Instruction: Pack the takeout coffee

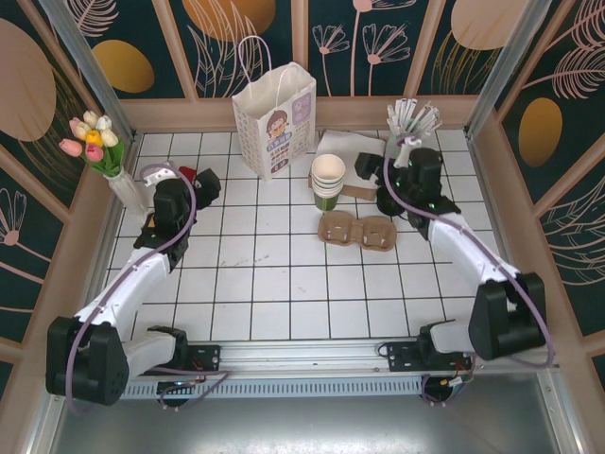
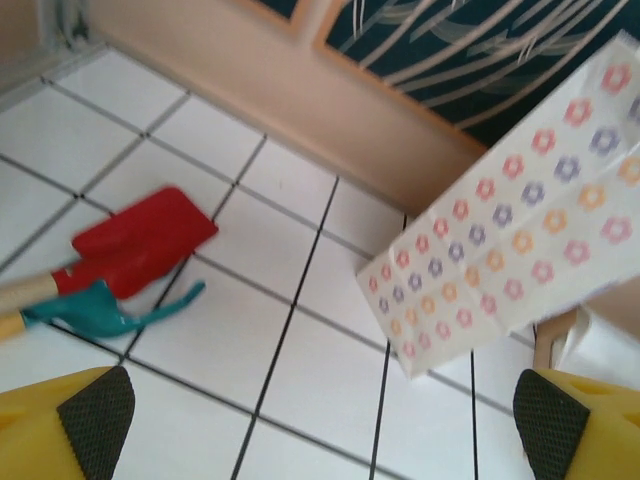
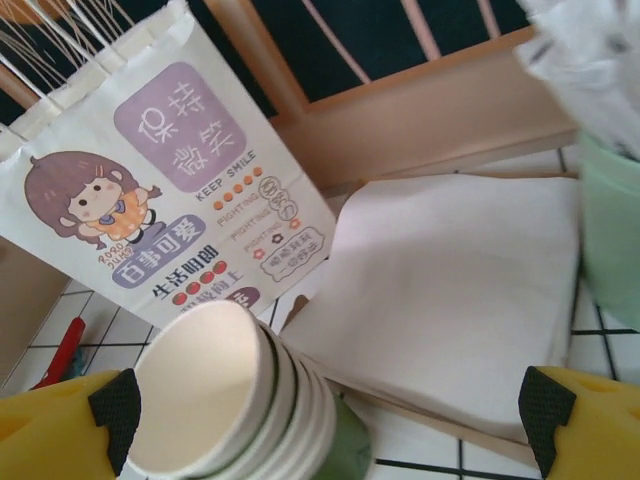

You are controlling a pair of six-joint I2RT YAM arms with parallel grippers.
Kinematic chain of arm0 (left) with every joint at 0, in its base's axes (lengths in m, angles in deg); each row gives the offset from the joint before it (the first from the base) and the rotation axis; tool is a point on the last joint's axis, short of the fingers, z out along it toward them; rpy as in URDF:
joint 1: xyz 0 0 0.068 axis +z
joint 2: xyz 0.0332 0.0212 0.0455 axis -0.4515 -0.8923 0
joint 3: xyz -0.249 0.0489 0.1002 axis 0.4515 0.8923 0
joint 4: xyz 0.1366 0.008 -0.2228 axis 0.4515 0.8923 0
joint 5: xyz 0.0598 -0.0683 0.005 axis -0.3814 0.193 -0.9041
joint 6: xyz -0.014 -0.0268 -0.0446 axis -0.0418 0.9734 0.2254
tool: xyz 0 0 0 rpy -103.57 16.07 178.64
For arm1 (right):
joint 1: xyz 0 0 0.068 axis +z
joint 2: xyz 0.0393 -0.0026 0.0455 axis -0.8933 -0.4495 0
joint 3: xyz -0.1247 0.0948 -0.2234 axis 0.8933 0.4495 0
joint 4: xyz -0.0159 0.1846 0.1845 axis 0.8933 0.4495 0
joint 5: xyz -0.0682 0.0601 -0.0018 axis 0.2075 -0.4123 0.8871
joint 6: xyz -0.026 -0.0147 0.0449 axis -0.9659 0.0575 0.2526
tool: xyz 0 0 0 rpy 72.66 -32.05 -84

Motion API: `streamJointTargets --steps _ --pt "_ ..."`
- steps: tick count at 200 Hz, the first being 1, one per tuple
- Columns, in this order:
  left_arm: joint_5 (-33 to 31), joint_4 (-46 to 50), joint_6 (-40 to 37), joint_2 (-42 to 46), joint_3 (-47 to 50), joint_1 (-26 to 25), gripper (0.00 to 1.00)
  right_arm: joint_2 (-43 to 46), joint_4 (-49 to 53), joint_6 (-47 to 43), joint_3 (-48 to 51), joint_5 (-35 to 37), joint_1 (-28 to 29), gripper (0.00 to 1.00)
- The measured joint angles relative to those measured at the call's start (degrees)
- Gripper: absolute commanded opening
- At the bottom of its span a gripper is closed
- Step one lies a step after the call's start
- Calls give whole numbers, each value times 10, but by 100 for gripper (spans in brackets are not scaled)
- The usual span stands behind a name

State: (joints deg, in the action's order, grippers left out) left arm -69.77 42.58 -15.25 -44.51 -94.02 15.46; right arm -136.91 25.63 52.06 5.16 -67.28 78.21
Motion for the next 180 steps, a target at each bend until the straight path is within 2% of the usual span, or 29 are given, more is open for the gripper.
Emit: streamJointTargets --steps 20,45,82,117,180 --pt "26 19 18 -21 0 0 99 -66 73 -6 -89 14 25 99" --pt "43 30 35 -24 -1 0 99 -145 158 -19 -194 33 52 93" --pt "57 36 44 -24 -3 0 99 -224 265 -35 -308 74 71 80" --pt "81 41 45 -33 -13 0 99 -250 331 -47 -356 94 79 70" --pt "118 48 58 -95 -39 0 99 -269 401 -63 -415 96 97 61"
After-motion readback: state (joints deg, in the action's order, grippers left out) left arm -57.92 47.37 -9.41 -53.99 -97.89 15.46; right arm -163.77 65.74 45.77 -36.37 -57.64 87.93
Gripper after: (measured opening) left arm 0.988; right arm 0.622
